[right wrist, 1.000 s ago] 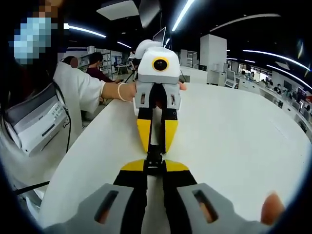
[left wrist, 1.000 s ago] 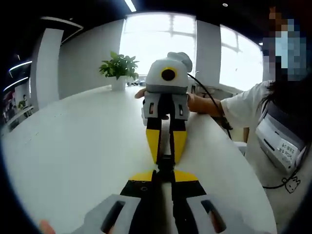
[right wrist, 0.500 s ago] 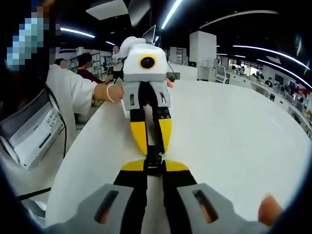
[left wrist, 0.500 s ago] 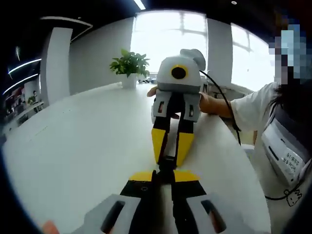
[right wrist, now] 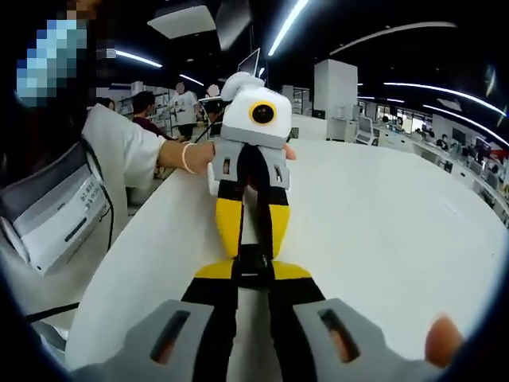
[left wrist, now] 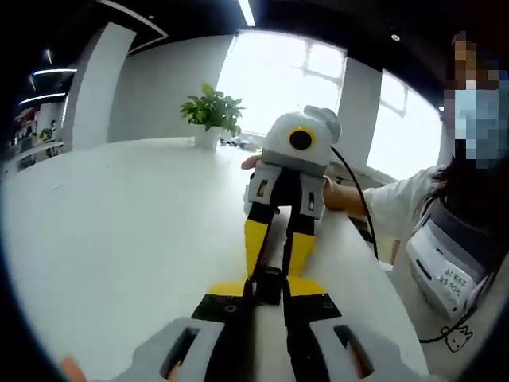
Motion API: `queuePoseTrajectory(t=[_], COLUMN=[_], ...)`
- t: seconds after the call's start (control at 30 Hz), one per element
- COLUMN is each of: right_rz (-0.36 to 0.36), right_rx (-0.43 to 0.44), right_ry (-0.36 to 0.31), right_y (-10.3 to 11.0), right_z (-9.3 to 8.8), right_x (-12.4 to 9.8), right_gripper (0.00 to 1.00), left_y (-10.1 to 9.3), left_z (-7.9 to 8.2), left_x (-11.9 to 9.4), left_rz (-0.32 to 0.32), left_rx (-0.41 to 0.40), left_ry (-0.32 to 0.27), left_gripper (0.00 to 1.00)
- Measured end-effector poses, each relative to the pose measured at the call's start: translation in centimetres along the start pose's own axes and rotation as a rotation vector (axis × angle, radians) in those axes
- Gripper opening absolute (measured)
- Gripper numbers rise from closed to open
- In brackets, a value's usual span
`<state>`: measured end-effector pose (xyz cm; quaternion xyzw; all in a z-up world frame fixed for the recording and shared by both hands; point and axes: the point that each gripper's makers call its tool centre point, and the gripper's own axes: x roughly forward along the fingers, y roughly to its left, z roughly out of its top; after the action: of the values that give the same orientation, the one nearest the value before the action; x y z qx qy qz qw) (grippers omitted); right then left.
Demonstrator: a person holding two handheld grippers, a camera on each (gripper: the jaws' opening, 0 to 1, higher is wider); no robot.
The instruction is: Snap the two parts of the plastic buckle together until the buckle closes and remains connected.
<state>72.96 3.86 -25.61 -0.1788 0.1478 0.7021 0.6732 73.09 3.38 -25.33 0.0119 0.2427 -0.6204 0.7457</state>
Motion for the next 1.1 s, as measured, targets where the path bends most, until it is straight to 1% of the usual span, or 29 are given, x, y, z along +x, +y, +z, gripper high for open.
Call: queuePoseTrajectory(t=[0.07,0.23,0.3,0.43,0.6,0.7,0.77,0.83,0.93,1.03,1.1], right_rz=[0.002,-0.003,-0.007,-0.012,0.001,0.011,0.015,0.018,0.020,0.016,-0.005], right_rx=[0.006,0.001,0.000,-0.002,0.004,0.016,0.019,0.027,0.044,0.061,0.052], right_ry=[-0.003,-0.006,-0.008,-0.015,-0.035,-0.039,-0.042,-0.047,-0.069,-0.070,-0.064], right_y=[0.1,-0.2,-0.3,-0.6,-1.1,-1.3,-1.4,-1.6,-2.2,-2.9,-3.9], right_z=[0.1,0.1,0.1,0.0,0.1,0.1,0.2,0.2,0.2,0.2,0.1], right_x=[0.0,-0.1,-0.1,-0.3,-0.3,-0.2,-0.1,-0.1,0.1,0.0,-0.1], right_gripper=[0.20,0.19,0.19,0.18,0.14,0.13,0.13,0.13,0.13,0.13,0.13], left_y=[-0.1,0.3,0.6,0.9,1.2,1.3,1.3,1.6,2.3,2.7,3.1], left_z=[0.1,0.1,0.0,0.3,0.5,1.1,1.8,2.5,3.4,3.9,4.1], left_x=[-0.2,-0.2,-0.2,-0.3,-0.4,-0.8,-1.2,-1.7,-2.6,-3.2,-3.5], left_rz=[0.008,0.028,0.044,0.065,0.069,0.077,0.083,0.103,0.164,0.192,0.206], left_rx=[0.014,0.047,0.069,0.115,0.145,0.168,0.175,0.189,0.204,0.203,0.201], left_ry=[-0.001,0.002,0.004,-0.004,-0.008,-0.037,-0.071,-0.107,-0.161,-0.191,-0.203], left_gripper=[0.28,0.34,0.34,0.31,0.29,0.29,0.29,0.29,0.28,0.28,0.28])
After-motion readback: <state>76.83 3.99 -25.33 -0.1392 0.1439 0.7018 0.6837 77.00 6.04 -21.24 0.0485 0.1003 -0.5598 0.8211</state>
